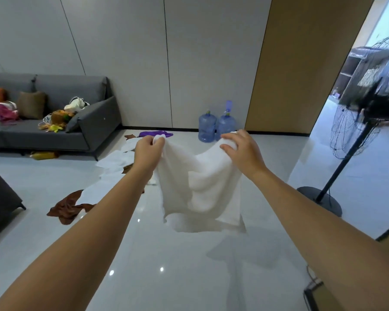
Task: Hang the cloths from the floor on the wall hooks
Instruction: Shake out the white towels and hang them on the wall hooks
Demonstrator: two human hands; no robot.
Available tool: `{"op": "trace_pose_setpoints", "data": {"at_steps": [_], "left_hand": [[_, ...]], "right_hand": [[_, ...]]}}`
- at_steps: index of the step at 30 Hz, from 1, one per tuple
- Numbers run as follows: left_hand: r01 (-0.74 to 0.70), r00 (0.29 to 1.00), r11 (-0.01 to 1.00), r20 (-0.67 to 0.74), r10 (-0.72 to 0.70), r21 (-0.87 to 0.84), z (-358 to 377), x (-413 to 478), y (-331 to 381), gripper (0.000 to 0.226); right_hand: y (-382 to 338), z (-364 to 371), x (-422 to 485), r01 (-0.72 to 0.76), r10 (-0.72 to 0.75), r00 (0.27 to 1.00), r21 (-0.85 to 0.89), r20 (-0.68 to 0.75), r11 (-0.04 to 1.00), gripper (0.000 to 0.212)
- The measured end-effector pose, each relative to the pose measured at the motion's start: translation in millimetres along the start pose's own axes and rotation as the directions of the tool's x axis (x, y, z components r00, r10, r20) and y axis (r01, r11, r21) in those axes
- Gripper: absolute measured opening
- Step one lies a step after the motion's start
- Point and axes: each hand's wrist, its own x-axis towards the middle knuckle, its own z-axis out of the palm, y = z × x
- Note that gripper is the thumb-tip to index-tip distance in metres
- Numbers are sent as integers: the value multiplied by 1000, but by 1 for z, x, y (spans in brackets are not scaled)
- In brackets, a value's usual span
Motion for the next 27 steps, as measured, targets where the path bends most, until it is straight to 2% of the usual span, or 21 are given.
{"op": "trace_pose_setpoints", "data": {"at_steps": [9,16,19,27], "left_hand": [[9,996,1000,89,-7,-25,77,147,-10,32],[39,996,999,80,-40,10,153,253,-18,23],[64,997,998,49,-65,11,188,299,-13,14],[107,994,994,-23,-107,25,263,401,-4,27]], "right_hand": [[61,47,115,-68,67,996,-24,-54,997,29],[144,88,221,-62,62,997,1,-44,998,30],[181,100,272,-29,29,1000,-5,10,1000,33],[270,117,399,-51,52,988,-14,147,999,50]]}}
